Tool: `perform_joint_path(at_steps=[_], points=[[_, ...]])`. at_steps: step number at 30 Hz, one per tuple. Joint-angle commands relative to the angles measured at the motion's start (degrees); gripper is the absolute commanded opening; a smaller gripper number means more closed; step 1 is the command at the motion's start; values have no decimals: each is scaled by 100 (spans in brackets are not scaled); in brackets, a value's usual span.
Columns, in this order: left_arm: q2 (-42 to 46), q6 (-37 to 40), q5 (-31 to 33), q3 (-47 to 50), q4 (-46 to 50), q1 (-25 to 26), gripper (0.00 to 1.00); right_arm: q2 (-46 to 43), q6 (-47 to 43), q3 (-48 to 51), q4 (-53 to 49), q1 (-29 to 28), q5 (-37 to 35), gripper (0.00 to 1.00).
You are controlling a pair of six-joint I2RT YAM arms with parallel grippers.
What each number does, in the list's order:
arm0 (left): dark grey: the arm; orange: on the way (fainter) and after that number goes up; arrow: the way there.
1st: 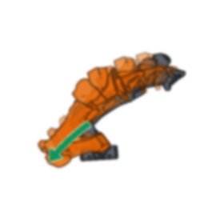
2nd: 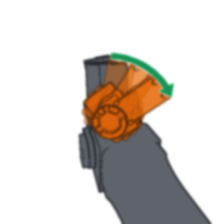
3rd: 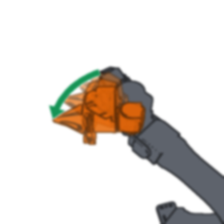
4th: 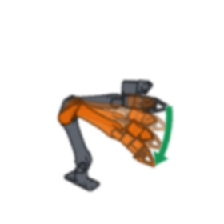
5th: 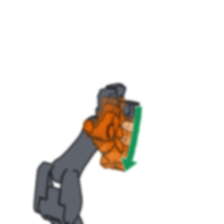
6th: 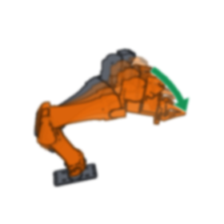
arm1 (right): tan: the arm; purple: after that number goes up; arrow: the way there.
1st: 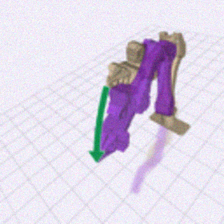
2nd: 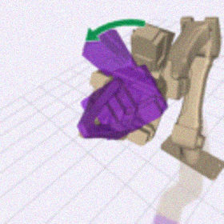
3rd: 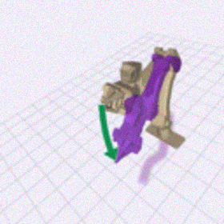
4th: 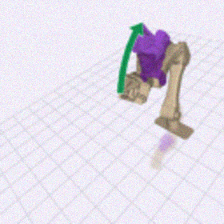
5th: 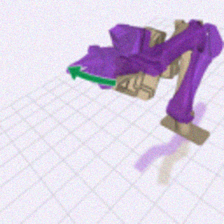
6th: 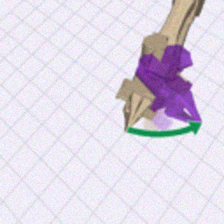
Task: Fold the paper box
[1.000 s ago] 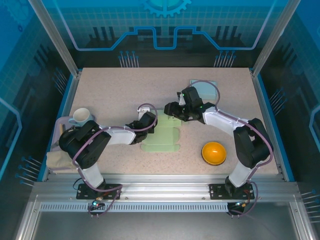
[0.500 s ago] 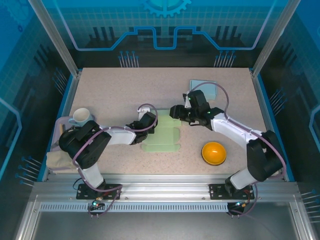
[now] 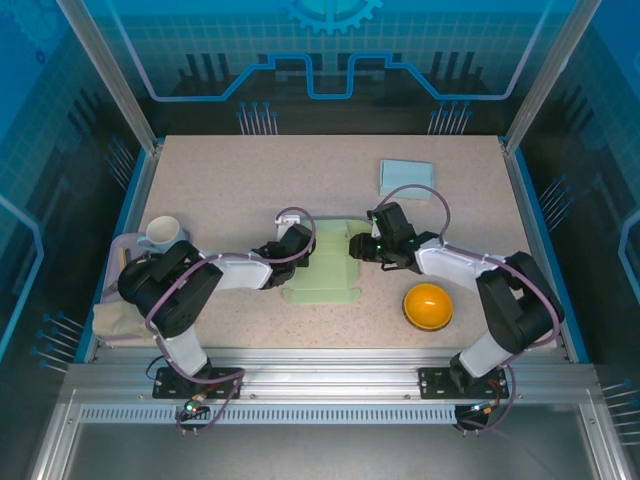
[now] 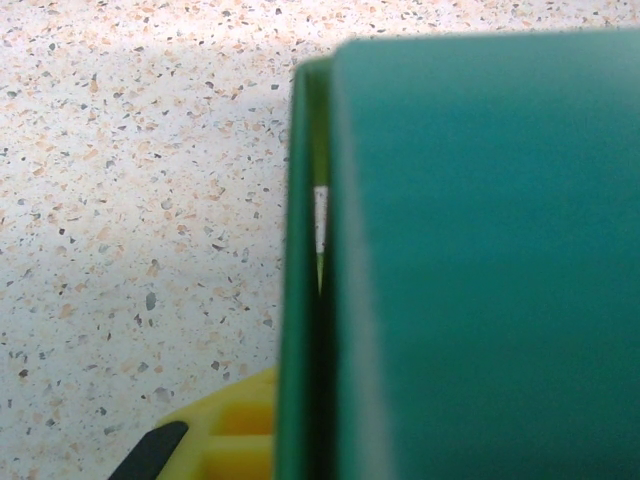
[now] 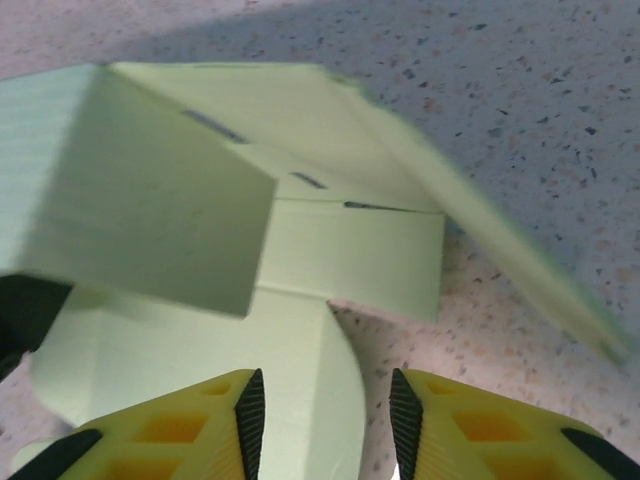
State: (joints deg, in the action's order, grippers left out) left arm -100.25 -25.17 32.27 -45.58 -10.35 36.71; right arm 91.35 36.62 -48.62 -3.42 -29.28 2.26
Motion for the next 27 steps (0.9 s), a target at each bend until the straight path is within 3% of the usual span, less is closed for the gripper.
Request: perform_joint_path(at_steps=[1, 15, 27], points=[[-76, -85, 144, -149, 107, 42, 5, 314, -34, 49, 605, 179, -246, 43], [-158, -48, 91, -237, 125, 43, 6, 933, -249, 32, 1480, 278, 185, 48], [-189, -52, 93, -293, 182, 42, 5, 874, -568, -76, 1654, -132, 351, 45]])
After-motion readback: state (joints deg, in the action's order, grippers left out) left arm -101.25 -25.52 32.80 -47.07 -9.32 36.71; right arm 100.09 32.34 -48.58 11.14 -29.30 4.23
